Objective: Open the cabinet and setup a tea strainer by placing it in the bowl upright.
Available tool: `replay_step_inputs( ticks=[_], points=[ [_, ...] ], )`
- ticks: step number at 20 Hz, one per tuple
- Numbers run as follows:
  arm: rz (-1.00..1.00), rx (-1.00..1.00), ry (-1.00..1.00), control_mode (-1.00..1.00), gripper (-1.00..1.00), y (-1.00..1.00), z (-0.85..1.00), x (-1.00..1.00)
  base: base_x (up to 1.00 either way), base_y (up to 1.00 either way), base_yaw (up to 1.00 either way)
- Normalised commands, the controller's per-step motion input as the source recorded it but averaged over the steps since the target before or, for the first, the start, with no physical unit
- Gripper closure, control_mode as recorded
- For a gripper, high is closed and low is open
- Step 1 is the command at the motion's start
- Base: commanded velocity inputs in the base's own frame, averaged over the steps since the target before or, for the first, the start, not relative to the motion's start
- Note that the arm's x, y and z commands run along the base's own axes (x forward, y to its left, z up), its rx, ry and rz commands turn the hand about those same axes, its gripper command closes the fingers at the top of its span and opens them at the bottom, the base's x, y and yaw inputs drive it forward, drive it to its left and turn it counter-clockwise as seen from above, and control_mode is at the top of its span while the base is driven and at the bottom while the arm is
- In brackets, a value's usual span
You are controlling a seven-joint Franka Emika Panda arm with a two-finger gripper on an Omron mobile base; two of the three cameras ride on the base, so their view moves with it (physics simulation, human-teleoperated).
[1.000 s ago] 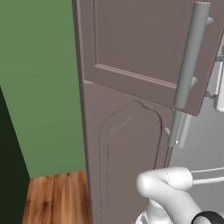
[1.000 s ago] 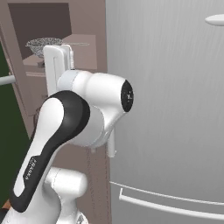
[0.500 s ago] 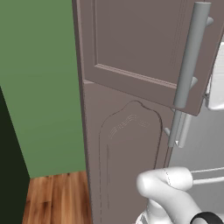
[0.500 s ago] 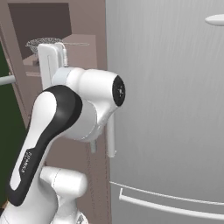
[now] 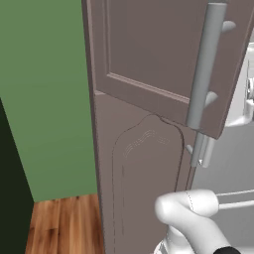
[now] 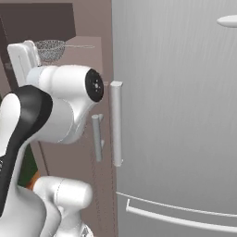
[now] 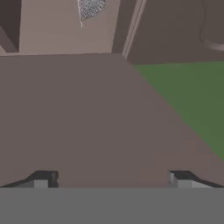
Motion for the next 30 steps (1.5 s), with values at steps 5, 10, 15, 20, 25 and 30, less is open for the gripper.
replay_step_inputs(
  ticks=[5,10,15,20,25,30],
  points=[
    [0.05,-0.06,0.0,-1.0,-1.0,0.67,0.0,-0.07,0.0,0.0,0.0],
    [0.04,-0.07,0.0,-1.0,-1.0,0.8,0.0,-0.18,0.0,0.0,0.0],
    [0.06,-0.07,0.0,-1.0,-1.0,0.85,0.0,-0.24,0.0,0.0,0.0],
    [0.05,-0.06,0.0,-1.0,-1.0,0.68,0.0,-0.15,0.0,0.0,0.0],
    [0.02,-0.06,0.0,-1.0,-1.0,0.35,0.0,-0.05,0.0,0.0,0.0],
    [0.0,-0.07,0.0,-1.0,-1.0,0.14,0.01,0.0,0.0,0.0,0.0]
  ],
)
